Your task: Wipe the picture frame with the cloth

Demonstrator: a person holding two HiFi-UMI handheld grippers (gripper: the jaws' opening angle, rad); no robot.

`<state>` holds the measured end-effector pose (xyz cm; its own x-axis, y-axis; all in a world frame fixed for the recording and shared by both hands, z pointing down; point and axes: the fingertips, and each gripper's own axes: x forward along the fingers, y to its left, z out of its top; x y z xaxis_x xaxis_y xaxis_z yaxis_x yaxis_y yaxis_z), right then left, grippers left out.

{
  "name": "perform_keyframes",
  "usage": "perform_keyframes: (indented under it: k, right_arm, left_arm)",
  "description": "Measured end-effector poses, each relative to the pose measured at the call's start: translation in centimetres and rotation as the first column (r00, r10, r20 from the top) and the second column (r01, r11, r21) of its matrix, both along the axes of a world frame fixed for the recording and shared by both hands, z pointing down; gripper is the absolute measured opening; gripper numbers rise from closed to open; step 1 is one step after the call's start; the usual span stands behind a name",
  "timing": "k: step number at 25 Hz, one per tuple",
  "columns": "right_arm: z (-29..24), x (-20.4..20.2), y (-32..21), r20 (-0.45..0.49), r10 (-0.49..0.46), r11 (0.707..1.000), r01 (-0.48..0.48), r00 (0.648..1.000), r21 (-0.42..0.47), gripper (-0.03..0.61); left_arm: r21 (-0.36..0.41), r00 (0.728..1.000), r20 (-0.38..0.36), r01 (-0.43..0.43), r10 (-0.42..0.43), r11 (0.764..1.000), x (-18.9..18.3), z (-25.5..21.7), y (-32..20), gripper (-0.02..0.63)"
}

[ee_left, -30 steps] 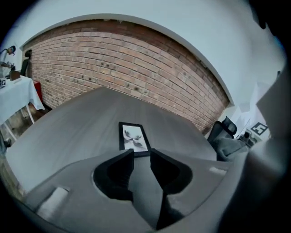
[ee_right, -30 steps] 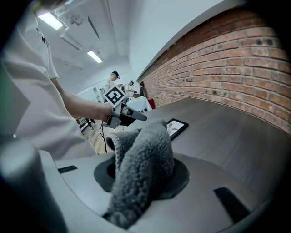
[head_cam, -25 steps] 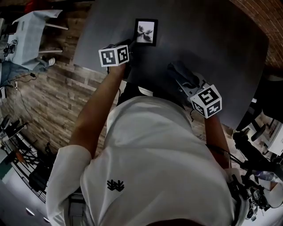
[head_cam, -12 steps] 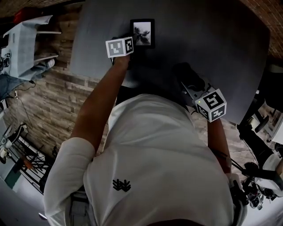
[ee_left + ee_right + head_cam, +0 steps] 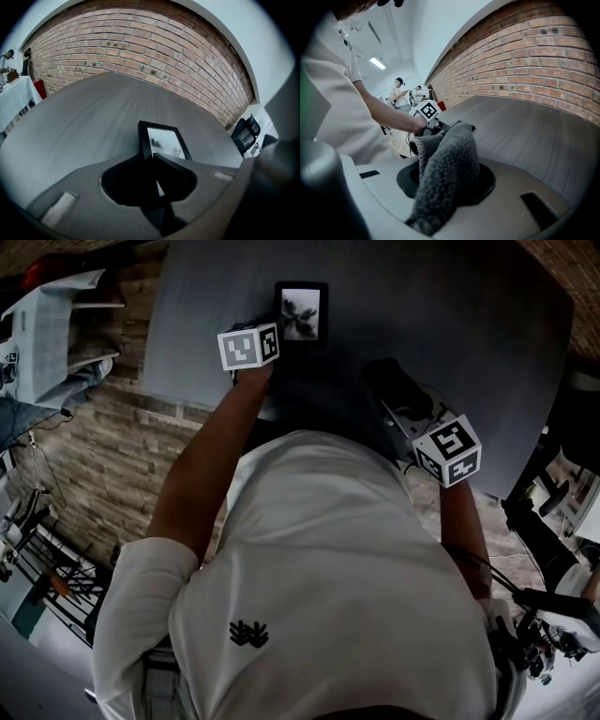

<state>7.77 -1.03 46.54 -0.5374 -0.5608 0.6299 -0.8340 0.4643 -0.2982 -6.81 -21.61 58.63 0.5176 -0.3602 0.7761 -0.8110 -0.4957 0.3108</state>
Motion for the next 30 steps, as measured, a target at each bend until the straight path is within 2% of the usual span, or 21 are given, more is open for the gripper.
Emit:
perform_keyframes:
  k: [3,7,11,14,17,20,24,30]
  right_arm:
    - [-0.3,0.0,-0.3,-0.003,-0.007,1.000,0.007,1.000,0.013,0.097]
    - [-1.2,-0.4,-1.0,0.002,-0.038,0.998,0.037,0.999,0.054,0.097]
    - [-2.0,-1.4,-0.4,-0.006,-0.126,0.987,0.126,0.992,0.102,0.096]
    - [-2.2,-3.5,0.8,-0.031,-0.248,0.961,0.250,0.968,0.119,0.095]
    - [-2.3,-5.8,2.3,-0.057,-0.366,0.921,0.371,0.929,0.116,0.095]
    - [-2.0,-6.4,3.1,-0.120,-0.437,0.888,0.449,0.891,0.098,0.095]
    - [-2.4,-5.3,2.0,-0.174,-0.439,0.887,0.456,0.881,0.069,0.095]
    - [-3.4,-0.8,-1.1,-0.262,-0.348,0.925,0.375,0.900,0.060,0.094]
  left_arm:
    - [0.001,0.999,-0.017,-0.040,0.040,0.999,0.0,-0.9,1.5,0.078]
    - [-0.013,0.995,-0.076,-0.062,0.061,0.998,0.3,-2.7,3.7,0.077]
    - [-0.013,0.987,-0.142,-0.074,0.072,0.997,1.5,-4.9,6.6,0.077]
    - [-0.009,0.981,-0.183,-0.067,0.065,0.998,2.1,-6.4,8.3,0.077]
    - [-0.008,0.972,-0.225,-0.072,0.068,0.997,2.5,-8.2,9.7,0.077]
    - [0.001,0.965,-0.247,-0.091,0.088,0.996,3.1,-9.7,11.4,0.077]
    - [0.019,0.957,-0.257,-0.137,0.137,0.990,3.4,-10.8,13.0,0.077]
    - [0.016,0.948,-0.273,-0.167,0.165,0.986,3.7,-11.4,14.8,0.077]
